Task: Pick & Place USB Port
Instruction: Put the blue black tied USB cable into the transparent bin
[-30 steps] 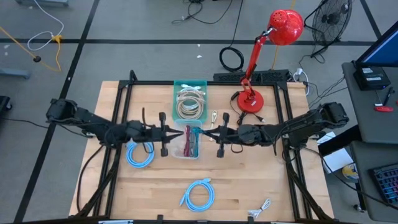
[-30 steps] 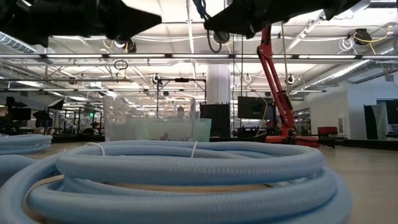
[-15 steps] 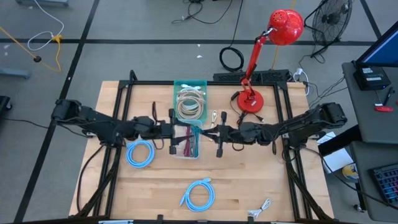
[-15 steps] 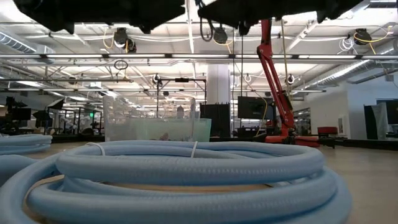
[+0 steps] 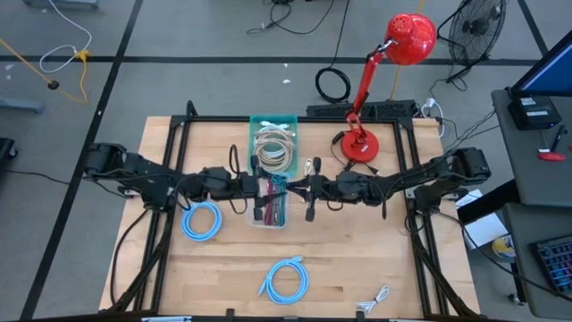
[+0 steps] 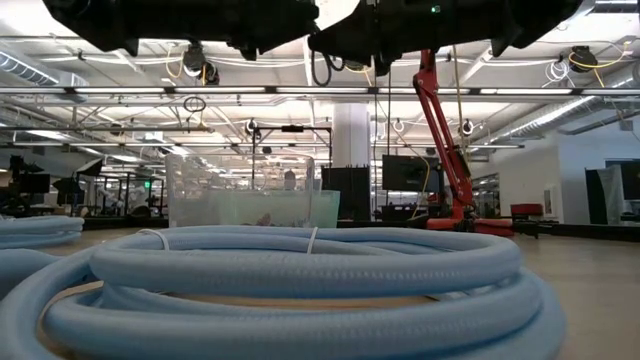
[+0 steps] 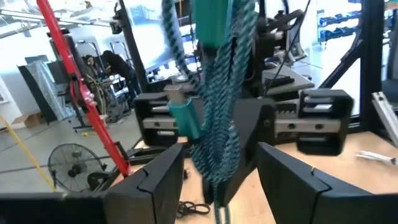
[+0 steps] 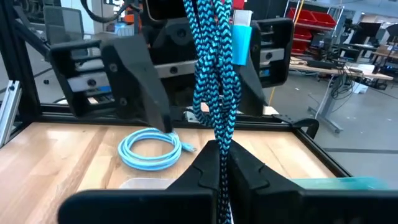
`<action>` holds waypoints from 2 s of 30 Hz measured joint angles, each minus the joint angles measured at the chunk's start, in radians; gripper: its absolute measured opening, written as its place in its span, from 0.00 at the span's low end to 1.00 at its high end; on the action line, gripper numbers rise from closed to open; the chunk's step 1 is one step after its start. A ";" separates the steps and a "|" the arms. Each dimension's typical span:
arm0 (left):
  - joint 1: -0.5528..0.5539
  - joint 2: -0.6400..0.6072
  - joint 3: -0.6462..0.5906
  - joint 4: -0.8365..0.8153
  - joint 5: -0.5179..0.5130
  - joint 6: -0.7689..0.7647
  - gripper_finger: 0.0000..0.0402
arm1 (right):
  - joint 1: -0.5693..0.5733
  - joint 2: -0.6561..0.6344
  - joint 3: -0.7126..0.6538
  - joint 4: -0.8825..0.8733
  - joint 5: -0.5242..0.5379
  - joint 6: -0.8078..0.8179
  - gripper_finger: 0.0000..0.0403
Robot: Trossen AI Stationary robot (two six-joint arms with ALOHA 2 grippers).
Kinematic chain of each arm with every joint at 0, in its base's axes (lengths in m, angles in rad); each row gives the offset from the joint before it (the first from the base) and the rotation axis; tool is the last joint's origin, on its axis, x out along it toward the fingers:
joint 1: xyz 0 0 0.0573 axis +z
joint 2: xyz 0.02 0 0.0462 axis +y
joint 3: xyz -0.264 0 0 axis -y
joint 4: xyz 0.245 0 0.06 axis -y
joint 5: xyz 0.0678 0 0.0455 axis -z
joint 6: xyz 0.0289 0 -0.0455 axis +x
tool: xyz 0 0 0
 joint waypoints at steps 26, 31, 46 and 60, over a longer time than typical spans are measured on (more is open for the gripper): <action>0.036 -0.203 0.130 -0.591 -0.216 -0.485 0.09 | 0.102 -0.073 0.000 -0.071 -0.143 0.043 0.36; 0.076 -0.214 0.317 -1.193 -0.166 -0.745 0.09 | 0.140 -0.156 0.000 -0.192 -0.077 -0.004 0.47; 0.192 -0.054 0.387 -1.462 0.292 -1.110 0.09 | 0.191 -0.293 -0.001 -0.420 0.190 -0.058 0.49; 0.164 0.117 0.389 -1.421 0.361 -1.171 0.09 | 0.191 -0.292 -0.001 -0.439 0.191 -0.059 0.49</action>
